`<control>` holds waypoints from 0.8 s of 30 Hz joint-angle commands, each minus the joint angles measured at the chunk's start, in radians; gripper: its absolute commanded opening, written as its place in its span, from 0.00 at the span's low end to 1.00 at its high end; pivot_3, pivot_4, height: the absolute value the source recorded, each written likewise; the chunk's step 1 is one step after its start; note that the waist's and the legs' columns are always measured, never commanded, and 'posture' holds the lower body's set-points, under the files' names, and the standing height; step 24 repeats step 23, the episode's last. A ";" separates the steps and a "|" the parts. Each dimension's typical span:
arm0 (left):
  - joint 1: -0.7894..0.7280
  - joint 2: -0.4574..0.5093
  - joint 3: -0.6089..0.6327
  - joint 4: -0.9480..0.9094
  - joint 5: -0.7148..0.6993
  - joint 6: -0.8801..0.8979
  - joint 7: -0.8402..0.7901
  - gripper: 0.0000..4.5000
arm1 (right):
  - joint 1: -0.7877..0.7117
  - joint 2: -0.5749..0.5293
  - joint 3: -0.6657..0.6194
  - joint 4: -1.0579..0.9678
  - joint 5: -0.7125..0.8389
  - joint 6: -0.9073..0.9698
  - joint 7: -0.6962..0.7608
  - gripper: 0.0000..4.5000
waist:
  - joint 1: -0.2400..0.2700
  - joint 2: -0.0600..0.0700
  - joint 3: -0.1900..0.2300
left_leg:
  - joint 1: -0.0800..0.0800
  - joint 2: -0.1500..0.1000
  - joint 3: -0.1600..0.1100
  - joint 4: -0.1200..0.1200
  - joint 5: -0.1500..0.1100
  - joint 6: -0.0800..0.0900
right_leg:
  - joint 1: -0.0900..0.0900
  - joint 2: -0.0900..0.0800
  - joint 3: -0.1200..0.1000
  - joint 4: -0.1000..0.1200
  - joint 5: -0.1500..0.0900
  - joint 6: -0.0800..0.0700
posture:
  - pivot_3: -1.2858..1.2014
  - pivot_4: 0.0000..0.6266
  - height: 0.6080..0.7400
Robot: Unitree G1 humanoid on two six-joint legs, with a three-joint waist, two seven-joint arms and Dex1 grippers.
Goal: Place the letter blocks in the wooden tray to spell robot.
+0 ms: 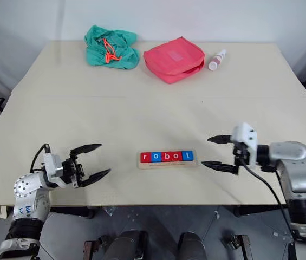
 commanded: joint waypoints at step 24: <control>-0.071 0.062 0.153 0.093 -0.172 0.110 -0.126 1.00 | -0.113 -0.130 0.148 0.588 0.321 -0.424 0.227 0.99 | -0.002 0.000 0.000 | 0.003 0.000 -0.003 0.001 0.000 0.000 | 0.008 0.000 -0.004 -0.005 0.000 0.000 | 0.52 0.24 1.00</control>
